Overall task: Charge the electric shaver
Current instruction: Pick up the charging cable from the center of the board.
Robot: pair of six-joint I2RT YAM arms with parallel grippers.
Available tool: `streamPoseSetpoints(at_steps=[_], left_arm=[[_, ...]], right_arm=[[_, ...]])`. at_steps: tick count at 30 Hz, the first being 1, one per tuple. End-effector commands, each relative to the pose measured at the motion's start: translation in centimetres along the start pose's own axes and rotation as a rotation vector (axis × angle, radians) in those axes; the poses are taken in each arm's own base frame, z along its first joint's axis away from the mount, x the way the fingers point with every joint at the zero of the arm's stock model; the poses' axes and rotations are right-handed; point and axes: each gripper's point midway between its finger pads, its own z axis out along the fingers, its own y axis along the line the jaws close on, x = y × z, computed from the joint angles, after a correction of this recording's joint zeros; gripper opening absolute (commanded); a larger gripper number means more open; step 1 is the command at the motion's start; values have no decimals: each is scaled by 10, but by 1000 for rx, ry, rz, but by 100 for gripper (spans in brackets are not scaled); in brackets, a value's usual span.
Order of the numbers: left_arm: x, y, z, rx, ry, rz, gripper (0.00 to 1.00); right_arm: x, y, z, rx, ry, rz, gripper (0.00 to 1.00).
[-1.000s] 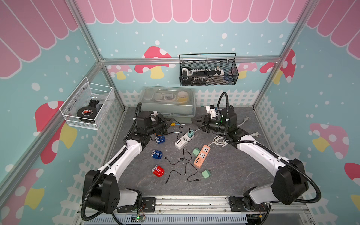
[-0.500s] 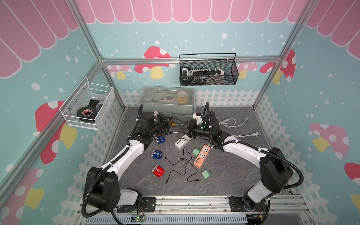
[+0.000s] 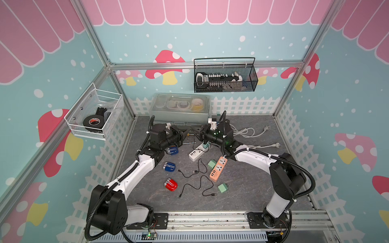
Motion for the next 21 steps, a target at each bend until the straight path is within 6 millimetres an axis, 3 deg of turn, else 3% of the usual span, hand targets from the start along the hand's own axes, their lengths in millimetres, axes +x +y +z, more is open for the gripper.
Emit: streamPoseSetpoints(at_steps=[1,6,12,21], left_arm=[[0,-3,-3,11,-15,4,0],[-1,-5,-3,4,-20,17,0],[-1,-1,-2,-4,-17,14,0],[-4,-3,-1,0,-23,27,0]], right_arm=[[3,12,7,-47,21,16,30],[-1,2,7,-23,7,36,23],[-8,8,8,-48,-14,38,13],[-3,7,9,-49,18,36,0]])
